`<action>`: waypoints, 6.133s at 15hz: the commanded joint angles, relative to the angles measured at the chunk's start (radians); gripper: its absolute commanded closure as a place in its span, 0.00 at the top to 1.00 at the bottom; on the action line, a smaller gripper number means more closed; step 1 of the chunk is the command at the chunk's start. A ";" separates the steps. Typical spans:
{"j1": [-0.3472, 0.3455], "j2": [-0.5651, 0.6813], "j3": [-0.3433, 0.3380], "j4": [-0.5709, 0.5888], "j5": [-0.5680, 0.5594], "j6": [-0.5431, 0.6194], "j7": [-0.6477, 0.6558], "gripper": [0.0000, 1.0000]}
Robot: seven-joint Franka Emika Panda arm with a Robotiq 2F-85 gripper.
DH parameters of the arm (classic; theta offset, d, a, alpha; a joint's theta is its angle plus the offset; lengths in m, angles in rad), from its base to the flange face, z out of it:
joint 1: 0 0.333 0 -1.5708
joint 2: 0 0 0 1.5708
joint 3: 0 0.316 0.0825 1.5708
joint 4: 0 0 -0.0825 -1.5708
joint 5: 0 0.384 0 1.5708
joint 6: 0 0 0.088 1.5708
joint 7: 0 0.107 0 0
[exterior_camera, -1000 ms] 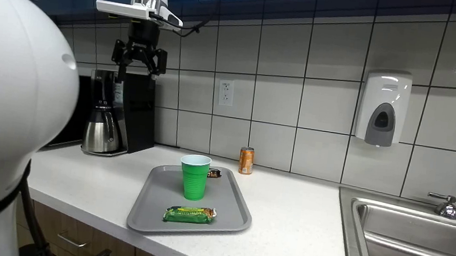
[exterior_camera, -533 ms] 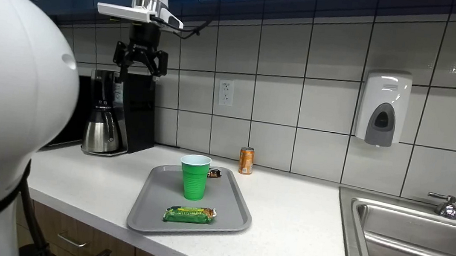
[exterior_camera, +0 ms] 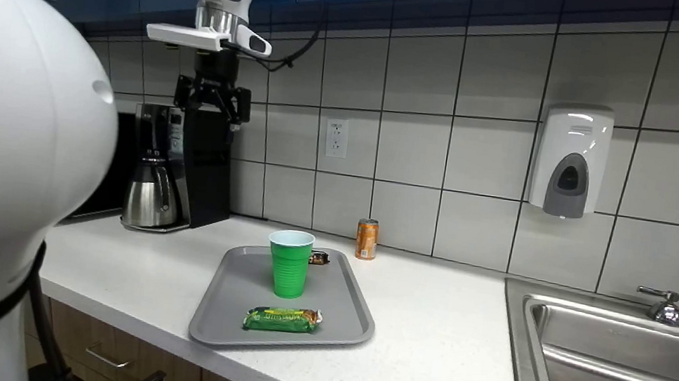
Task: Remove the chocolate bars from the tray
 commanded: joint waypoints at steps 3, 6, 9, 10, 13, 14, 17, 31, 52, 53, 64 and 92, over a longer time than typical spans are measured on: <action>-0.006 0.043 0.025 -0.019 -0.082 0.101 0.112 1.00; -0.008 0.079 0.027 -0.017 -0.144 0.140 0.183 1.00; -0.007 0.121 0.023 -0.006 -0.191 0.170 0.254 1.00; -0.006 0.138 0.022 0.001 -0.199 0.177 0.274 1.00; -0.001 0.182 0.018 0.017 -0.229 0.204 0.341 1.00; 0.001 0.200 0.017 0.027 -0.237 0.208 0.364 1.00; 0.011 0.248 0.011 0.055 -0.279 0.214 0.456 1.00; 0.046 0.455 -0.087 0.214 -0.377 0.228 0.747 1.00; 0.145 0.706 -0.243 0.446 -0.467 0.309 1.093 1.00; 0.149 0.714 -0.250 0.450 -0.470 0.317 1.109 1.00; 0.168 0.794 -0.301 0.476 -0.475 0.378 1.233 1.00; 0.182 0.891 -0.366 0.467 -0.519 0.416 1.327 1.00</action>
